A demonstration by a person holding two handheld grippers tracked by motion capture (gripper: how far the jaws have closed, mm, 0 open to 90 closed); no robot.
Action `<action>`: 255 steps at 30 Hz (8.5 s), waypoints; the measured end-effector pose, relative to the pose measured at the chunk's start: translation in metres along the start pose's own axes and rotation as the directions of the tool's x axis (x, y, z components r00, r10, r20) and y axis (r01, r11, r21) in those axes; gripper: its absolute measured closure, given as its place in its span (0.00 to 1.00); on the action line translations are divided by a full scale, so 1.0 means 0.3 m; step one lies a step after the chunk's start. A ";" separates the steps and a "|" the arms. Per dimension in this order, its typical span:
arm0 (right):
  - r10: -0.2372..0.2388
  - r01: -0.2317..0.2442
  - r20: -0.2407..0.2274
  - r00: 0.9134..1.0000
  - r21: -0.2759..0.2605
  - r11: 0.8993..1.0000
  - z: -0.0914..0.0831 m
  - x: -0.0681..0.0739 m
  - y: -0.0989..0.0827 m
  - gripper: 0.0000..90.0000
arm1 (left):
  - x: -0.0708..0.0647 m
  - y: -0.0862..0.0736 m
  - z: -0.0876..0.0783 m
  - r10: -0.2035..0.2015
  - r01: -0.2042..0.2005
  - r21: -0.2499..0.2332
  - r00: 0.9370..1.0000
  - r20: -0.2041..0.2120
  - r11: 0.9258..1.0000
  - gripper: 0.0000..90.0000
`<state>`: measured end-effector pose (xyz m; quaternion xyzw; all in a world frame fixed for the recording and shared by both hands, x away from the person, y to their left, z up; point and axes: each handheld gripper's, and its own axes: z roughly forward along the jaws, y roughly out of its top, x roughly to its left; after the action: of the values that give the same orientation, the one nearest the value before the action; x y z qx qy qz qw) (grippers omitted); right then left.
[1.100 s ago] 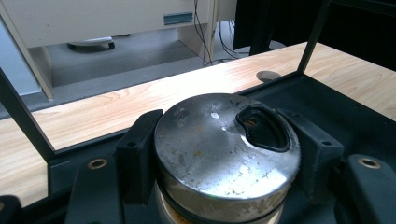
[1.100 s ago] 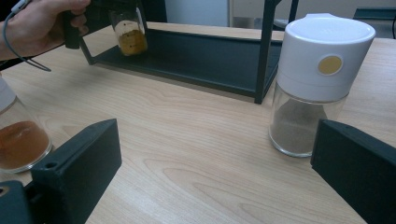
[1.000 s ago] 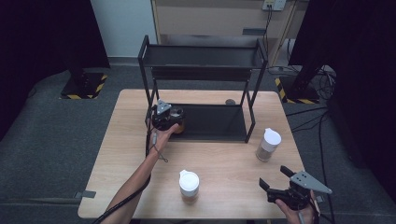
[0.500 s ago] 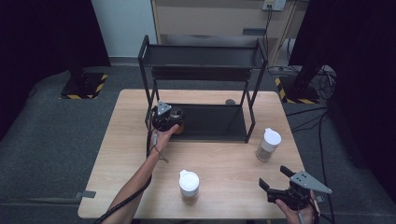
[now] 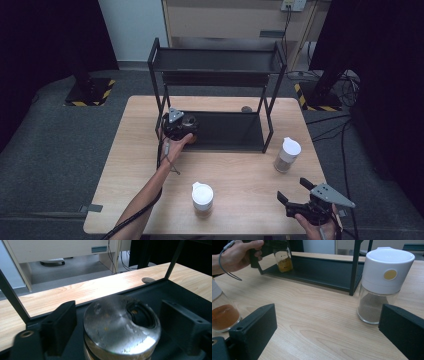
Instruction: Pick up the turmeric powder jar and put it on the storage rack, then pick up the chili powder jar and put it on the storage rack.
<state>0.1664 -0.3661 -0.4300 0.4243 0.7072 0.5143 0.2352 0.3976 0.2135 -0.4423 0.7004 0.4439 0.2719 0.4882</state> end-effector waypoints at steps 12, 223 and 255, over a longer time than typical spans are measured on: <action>-0.002 0.002 -0.002 1.000 0.000 1.000 0.001 0.000 0.000 0.02 | 0.008 0.071 -0.018 0.009 -0.009 0.009 1.000 -0.018 1.000 0.03; -0.175 0.217 -0.389 0.904 0.068 0.974 0.282 0.326 0.363 0.04 | 0.157 -0.436 -0.748 0.093 -0.053 -0.148 0.956 0.277 0.988 0.01; -0.204 0.292 -0.424 0.883 0.155 0.944 0.454 0.456 0.261 0.22 | 0.155 -0.434 -0.751 0.102 -0.062 -0.151 0.955 0.277 0.987 0.01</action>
<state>0.2267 -0.1703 -0.3923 0.2378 0.8402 0.4766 0.1022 0.1890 0.3714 -0.4807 0.7138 0.3193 0.2193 0.5835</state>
